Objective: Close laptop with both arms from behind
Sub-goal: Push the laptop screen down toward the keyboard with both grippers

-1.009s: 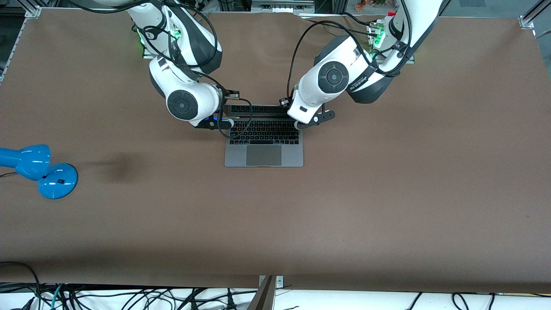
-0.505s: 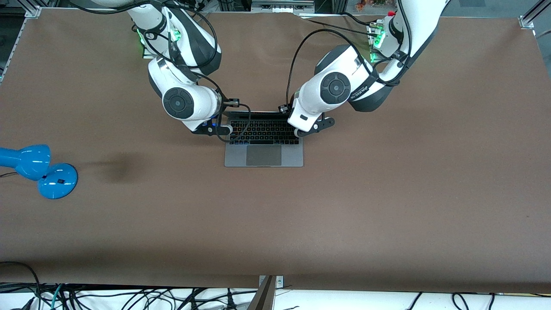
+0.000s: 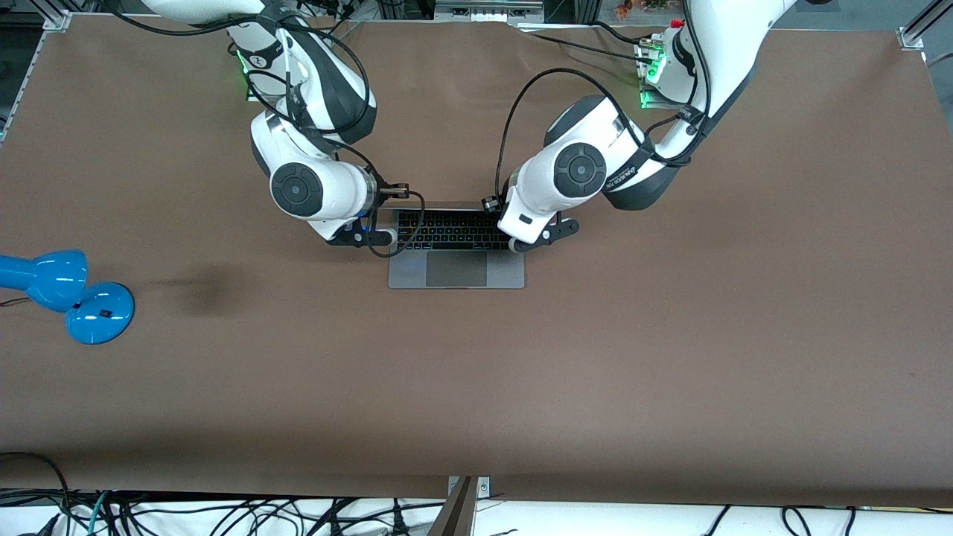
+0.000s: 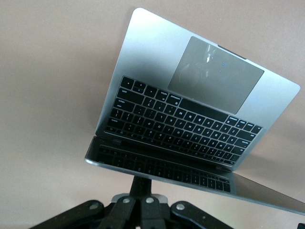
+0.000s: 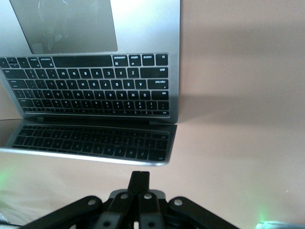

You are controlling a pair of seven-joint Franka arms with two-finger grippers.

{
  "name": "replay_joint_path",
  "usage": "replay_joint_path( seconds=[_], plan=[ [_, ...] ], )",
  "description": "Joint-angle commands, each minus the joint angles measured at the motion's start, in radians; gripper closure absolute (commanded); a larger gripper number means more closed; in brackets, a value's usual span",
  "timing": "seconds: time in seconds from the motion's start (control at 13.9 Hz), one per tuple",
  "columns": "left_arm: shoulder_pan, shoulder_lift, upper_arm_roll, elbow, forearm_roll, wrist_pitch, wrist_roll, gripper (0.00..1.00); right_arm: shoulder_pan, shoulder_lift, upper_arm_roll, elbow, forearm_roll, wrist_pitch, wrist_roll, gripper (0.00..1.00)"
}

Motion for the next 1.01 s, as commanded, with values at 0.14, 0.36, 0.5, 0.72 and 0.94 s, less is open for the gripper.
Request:
replay_joint_path(
  seconds=[0.14, 0.36, 0.5, 0.72, 0.94],
  plan=[
    [-0.007, 0.058, 0.014, 0.061, 0.042, -0.002, -0.004, 1.00, -0.006, 0.026, 0.002, 0.006, -0.025, 0.045, -0.032, 1.00],
    [-0.007, 0.093, 0.015, 0.084, 0.080, -0.002, -0.006, 1.00, -0.004, 0.043, -0.009, 0.006, -0.028, 0.092, -0.033, 1.00],
    [-0.008, 0.113, 0.015, 0.101, 0.092, -0.002, -0.010, 1.00, -0.004, 0.050, -0.011, 0.006, -0.028, 0.095, -0.033, 1.00],
    [-0.008, 0.121, 0.019, 0.108, 0.100, 0.000, -0.006, 1.00, -0.003, 0.070, -0.015, 0.006, -0.065, 0.112, -0.035, 1.00],
    [-0.008, 0.131, 0.027, 0.115, 0.101, 0.026, -0.004, 1.00, -0.004, 0.078, -0.015, 0.010, -0.066, 0.138, -0.040, 1.00]
  ],
)
